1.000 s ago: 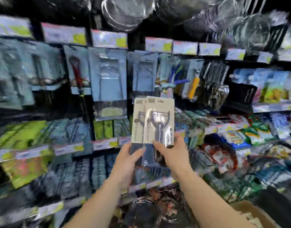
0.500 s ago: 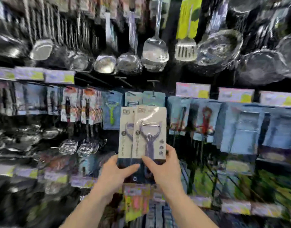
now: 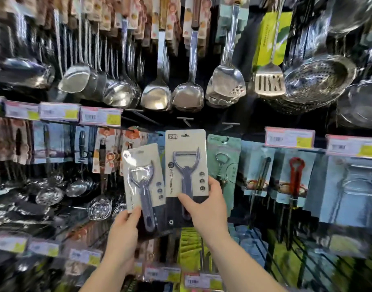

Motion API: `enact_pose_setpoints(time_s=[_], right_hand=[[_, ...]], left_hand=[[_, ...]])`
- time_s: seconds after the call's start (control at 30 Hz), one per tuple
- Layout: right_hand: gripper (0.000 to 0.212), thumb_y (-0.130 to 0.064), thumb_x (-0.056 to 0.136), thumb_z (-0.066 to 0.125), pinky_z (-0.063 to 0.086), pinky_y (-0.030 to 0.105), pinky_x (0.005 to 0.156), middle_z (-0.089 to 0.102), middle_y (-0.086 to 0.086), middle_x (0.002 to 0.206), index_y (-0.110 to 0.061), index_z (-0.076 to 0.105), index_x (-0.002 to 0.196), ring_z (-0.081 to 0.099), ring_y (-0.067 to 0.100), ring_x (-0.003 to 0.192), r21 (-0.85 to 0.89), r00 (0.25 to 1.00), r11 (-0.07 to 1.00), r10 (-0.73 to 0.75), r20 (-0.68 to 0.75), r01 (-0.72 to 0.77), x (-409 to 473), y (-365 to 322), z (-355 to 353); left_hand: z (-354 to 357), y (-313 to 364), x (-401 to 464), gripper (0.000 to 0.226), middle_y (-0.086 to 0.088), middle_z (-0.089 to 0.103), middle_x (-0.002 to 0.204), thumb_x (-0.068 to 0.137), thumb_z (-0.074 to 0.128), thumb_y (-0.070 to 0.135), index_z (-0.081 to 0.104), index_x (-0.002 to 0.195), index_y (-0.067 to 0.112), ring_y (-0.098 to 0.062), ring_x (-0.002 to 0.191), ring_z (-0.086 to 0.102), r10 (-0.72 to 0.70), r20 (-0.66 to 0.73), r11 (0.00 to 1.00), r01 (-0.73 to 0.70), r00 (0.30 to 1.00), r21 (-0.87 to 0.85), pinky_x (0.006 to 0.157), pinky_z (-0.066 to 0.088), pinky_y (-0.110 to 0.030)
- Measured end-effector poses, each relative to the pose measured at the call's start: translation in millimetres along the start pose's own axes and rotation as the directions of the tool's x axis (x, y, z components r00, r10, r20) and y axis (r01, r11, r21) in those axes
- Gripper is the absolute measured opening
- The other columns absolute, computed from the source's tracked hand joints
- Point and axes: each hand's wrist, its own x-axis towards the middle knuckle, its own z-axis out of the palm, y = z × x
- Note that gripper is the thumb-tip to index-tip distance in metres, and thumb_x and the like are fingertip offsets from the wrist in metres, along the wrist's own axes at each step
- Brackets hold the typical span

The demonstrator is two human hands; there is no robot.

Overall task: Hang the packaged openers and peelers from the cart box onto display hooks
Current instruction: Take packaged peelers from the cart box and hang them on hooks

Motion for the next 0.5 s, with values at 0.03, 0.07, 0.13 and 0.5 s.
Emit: enact_pose_setpoints(time_s=[0.03,0.07,0.13,0.5], right_hand=[[0.064,-0.039,0.073,0.082,0.042,0.006,0.061,0.054,-0.032,0.104,-0.048,0.035,0.116,0.054,-0.016,0.091,0.001,1.0,1.0,-0.009,0.003,0.009,3,-3,2],[0.064,-0.038,0.073,0.082,0.042,0.003,0.058,0.052,-0.034,0.103,-0.047,0.035,0.115,0.051,-0.022,0.087,0.002,1.0,1.0,-0.018,0.004,0.018,6,-6,3],[0.062,-0.035,0.074,0.082,0.039,-0.002,0.057,0.051,-0.035,0.099,-0.044,0.036,0.115,0.048,-0.03,0.079,0.005,1.0,1.0,-0.031,0.001,0.031,10,-10,7],[0.07,-0.037,0.081,0.075,0.045,0.03,0.094,0.055,-0.01,0.128,-0.03,0.041,0.141,0.053,0.012,0.115,-0.101,0.999,0.995,0.022,-0.034,-0.025,32,-9,20]], left_hand=[[-3,1,3,0.02,0.0,0.077,0.073,0.099,0.055,0.031,0.063,0.087,0.016,-0.018,0.066,0.074,0.009,-0.018,1.0,-0.009,1.0,-0.016,0.058,0.055,-0.033],[-5,1,4,0.019,0.001,0.077,0.071,0.099,0.056,0.03,0.062,0.085,0.018,-0.02,0.07,0.074,0.014,-0.034,0.999,-0.015,0.999,-0.033,0.056,0.054,-0.032],[-8,1,4,0.019,0.0,0.077,0.072,0.099,0.055,0.029,0.062,0.084,0.02,-0.023,0.074,0.075,0.026,-0.042,0.999,-0.028,0.999,-0.045,0.056,0.054,-0.032],[-19,-3,12,0.026,0.004,0.076,0.075,0.098,0.056,0.034,0.066,0.085,0.015,-0.022,0.075,0.07,0.115,-0.078,0.989,-0.107,0.99,0.103,0.065,0.052,-0.039]])
